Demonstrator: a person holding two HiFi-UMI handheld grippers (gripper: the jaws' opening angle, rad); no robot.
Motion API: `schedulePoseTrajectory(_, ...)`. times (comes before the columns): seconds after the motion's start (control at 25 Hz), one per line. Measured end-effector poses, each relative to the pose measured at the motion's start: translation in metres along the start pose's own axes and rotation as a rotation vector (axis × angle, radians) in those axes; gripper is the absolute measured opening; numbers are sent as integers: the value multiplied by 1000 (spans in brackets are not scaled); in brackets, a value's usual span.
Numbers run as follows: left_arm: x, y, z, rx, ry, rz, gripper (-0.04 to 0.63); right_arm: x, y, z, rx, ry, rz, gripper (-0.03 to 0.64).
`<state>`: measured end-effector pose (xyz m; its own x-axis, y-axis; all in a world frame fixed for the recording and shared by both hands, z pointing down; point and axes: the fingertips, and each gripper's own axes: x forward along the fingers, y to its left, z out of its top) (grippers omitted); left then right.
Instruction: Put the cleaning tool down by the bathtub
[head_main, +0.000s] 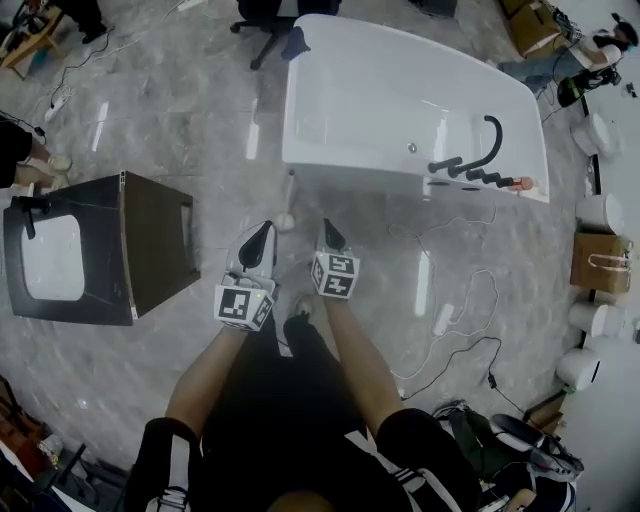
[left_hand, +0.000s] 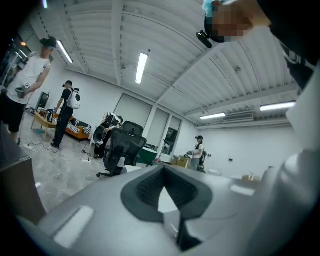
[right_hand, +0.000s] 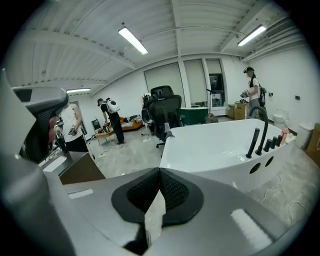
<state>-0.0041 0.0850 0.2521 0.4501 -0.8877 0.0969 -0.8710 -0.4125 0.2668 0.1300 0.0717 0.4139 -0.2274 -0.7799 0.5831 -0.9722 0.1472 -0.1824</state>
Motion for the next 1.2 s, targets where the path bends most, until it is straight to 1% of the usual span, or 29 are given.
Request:
schedulePoseTrajectory(0.28, -35, -42, 12, 6, 9, 2, 8, -74, 5, 40, 1, -109, 37, 0)
schedulePoseTrajectory(0.6, -69, -82, 25, 44, 4, -13, 9, -160, 10, 79, 5, -258, 93, 0)
schedulePoseTrajectory(0.72, -83, -94, 26, 57, 3, -9, 8, -189, 9, 86, 4, -302, 106, 0)
schedulePoseTrajectory(0.92, -99, -101, 33, 59, -13, 36, 9, -224, 11, 96, -1, -356, 128, 0)
schedulePoseTrajectory(1.08, -105, -110, 31, 70, -19, 45, 9, -238, 17, 88, -14, -366, 166, 0)
schedulePoseTrajectory(1.2, -106, -115, 31, 75, -22, 44, 9, -244, 22, 84, -43, -371, 190, -2)
